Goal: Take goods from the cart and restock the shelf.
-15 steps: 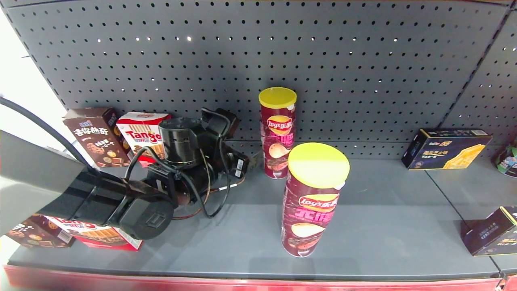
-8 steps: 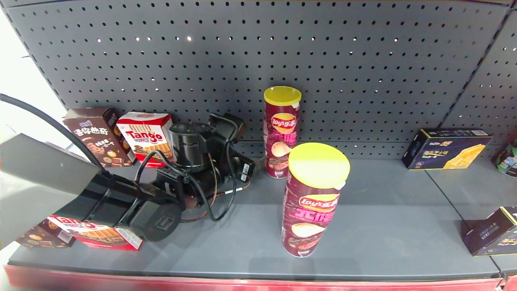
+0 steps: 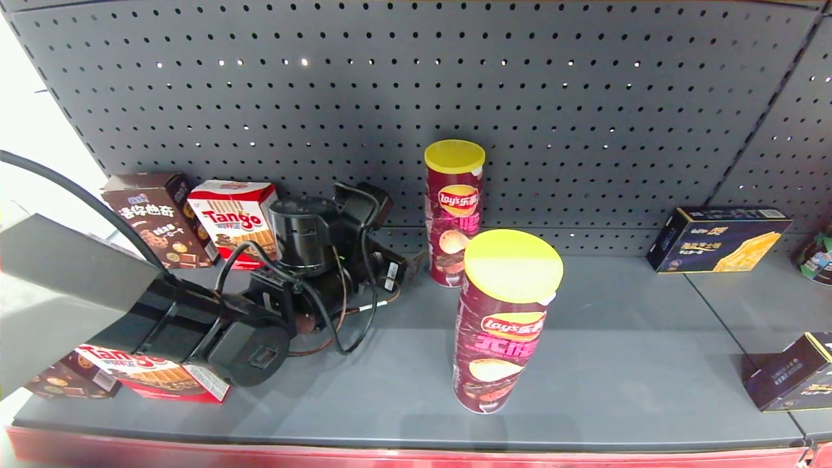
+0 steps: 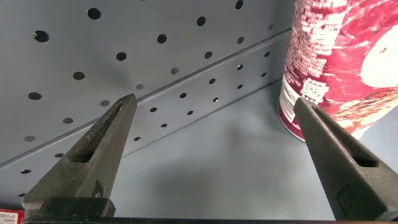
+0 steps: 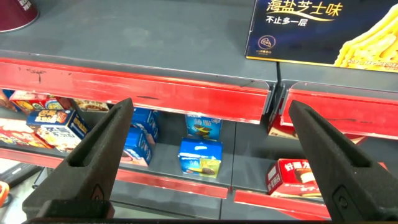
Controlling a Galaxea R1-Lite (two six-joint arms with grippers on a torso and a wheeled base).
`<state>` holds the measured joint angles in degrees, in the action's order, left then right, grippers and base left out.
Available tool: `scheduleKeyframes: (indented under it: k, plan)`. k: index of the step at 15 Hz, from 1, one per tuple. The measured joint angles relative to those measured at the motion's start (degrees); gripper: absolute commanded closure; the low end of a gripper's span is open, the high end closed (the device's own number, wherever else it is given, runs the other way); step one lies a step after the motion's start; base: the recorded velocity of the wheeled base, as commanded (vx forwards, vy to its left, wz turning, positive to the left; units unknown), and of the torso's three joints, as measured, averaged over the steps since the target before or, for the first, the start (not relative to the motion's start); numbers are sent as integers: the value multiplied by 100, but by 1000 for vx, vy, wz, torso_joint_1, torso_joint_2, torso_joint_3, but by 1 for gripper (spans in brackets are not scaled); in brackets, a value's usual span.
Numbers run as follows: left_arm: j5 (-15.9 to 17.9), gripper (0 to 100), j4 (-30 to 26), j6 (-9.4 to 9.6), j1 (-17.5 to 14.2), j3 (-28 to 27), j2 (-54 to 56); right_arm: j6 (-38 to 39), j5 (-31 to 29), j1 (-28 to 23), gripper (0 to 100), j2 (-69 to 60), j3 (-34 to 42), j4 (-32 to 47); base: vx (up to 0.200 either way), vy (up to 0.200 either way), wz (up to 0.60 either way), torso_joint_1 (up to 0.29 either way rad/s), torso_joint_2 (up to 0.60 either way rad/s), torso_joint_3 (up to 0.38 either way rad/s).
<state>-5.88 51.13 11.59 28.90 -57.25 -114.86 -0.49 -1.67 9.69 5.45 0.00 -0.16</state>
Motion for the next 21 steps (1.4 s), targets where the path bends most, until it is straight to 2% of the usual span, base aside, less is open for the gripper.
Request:
scheduleKeyframes:
  k: [13, 21]
  plan:
    - [0, 0, -143, 11, 135, -330, -188, -2, 1, -2, 0, 0, 0, 0, 0, 0, 0, 0, 0, 0]
    - [-2, 0, -96, 26, 122, -254, -101, -2, 0, -5, 0, 0, 0, 2, 0, 0, 0, 0, 0, 0]
